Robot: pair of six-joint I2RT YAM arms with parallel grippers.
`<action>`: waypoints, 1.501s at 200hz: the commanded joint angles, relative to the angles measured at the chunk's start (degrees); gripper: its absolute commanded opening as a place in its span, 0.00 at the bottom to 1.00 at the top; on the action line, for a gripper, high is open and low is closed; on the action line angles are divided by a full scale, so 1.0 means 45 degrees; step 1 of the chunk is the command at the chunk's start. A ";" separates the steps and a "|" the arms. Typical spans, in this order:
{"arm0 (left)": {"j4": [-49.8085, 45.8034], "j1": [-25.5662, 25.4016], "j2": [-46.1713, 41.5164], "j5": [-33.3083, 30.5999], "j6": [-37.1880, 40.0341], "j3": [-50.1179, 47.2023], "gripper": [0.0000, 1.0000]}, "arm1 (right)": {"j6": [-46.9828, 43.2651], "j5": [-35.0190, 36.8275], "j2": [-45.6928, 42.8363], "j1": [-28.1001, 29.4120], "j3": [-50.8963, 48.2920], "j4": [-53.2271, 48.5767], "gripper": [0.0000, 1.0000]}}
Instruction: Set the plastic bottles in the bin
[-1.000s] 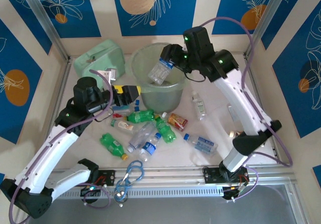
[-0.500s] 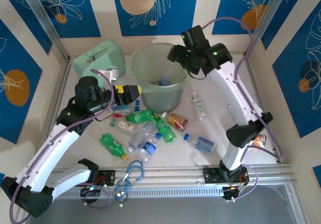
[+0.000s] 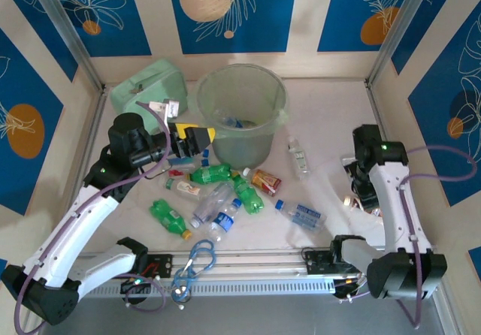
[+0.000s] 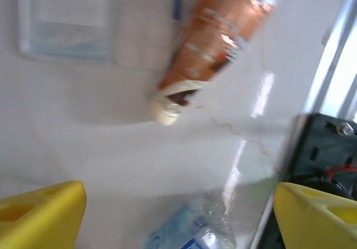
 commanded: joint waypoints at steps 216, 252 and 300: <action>0.0467 -0.0015 0.0165 0.0406 -0.0466 -0.0347 0.93 | -0.3052 -0.0752 0.3589 -0.5994 -0.3500 0.6460 0.87; 0.0253 -0.0015 0.0082 0.0358 -0.0316 -0.0347 0.93 | -0.3200 -0.0798 0.3687 -0.5975 -0.3817 0.6799 0.82; 0.0232 -0.0015 -0.0025 0.0328 -0.0290 -0.0426 0.93 | -0.3307 -0.0774 0.4128 -0.6017 -0.4059 0.7067 0.79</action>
